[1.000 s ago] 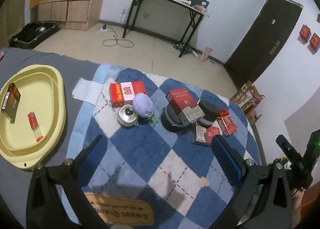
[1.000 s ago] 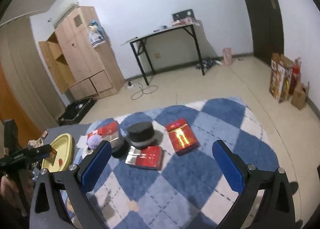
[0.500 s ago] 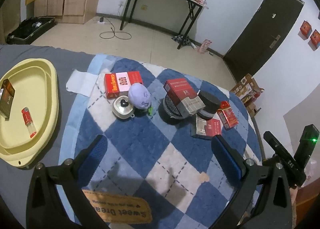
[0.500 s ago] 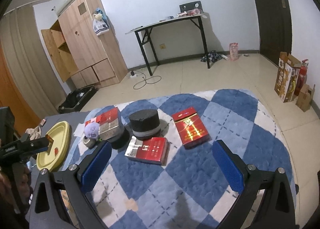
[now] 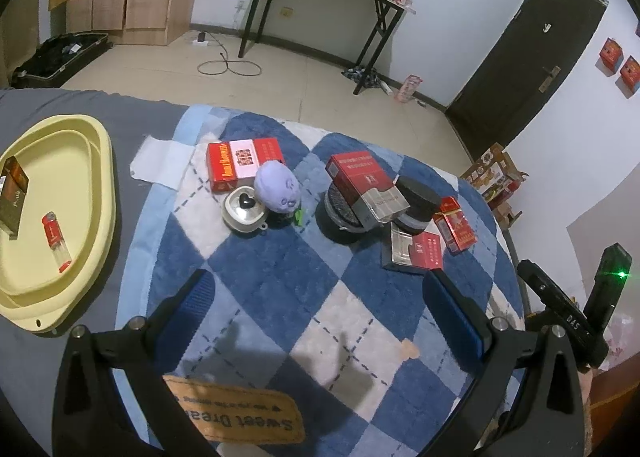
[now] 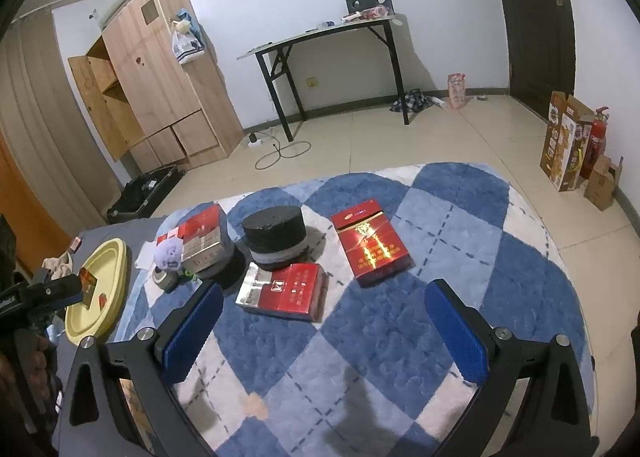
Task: Organize rigid objects
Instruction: 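Move both grippers back over the rug toward the red packs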
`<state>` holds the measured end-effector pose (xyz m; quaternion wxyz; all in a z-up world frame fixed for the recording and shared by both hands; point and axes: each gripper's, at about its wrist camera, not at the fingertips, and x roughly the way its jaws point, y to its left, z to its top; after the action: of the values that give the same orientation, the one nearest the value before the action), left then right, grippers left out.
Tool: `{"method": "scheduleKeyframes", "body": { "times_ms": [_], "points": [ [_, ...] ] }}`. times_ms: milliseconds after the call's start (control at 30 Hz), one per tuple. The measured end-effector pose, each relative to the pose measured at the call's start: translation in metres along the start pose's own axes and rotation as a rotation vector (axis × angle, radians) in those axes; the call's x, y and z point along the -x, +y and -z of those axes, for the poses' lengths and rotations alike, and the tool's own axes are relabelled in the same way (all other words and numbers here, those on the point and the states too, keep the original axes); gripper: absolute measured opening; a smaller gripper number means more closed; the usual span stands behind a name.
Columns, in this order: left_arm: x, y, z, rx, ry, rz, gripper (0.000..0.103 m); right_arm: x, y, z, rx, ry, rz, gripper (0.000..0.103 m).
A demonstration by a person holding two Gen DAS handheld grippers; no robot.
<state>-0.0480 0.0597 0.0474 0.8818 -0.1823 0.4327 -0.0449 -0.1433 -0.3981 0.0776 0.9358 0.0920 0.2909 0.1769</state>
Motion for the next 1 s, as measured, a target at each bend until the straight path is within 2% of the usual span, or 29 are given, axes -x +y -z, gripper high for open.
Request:
{"method": "scheduleKeyframes", "body": {
  "times_ms": [233,367,567,700,767,900,1000],
  "points": [
    [-0.002,-0.002,0.003,-0.002,0.013,0.01,0.103,0.001,0.005,0.0,0.059,0.002,0.035,0.103],
    [-0.003,-0.001,0.005,0.026,0.014,0.043,0.103,0.005,0.002,0.002,0.046,0.004,0.036,0.103],
    [-0.003,0.0,0.006,0.027,0.02,0.04,0.103,0.008,-0.004,0.003,0.026,0.012,0.046,0.103],
    [-0.005,-0.002,0.006,0.03,0.023,0.066,0.103,0.005,-0.005,0.004,0.037,0.02,0.058,0.103],
    [-0.011,-0.006,0.008,0.017,0.035,0.085,0.103,-0.001,-0.005,0.005,0.058,0.033,0.08,0.103],
    [-0.019,-0.018,0.008,-0.035,0.042,0.055,0.103,-0.023,-0.005,0.01,0.116,0.057,0.174,0.103],
    [-0.03,-0.028,0.003,-0.067,0.071,0.048,0.103,-0.034,-0.01,0.009,0.098,0.071,0.183,0.103]
  ]
}}
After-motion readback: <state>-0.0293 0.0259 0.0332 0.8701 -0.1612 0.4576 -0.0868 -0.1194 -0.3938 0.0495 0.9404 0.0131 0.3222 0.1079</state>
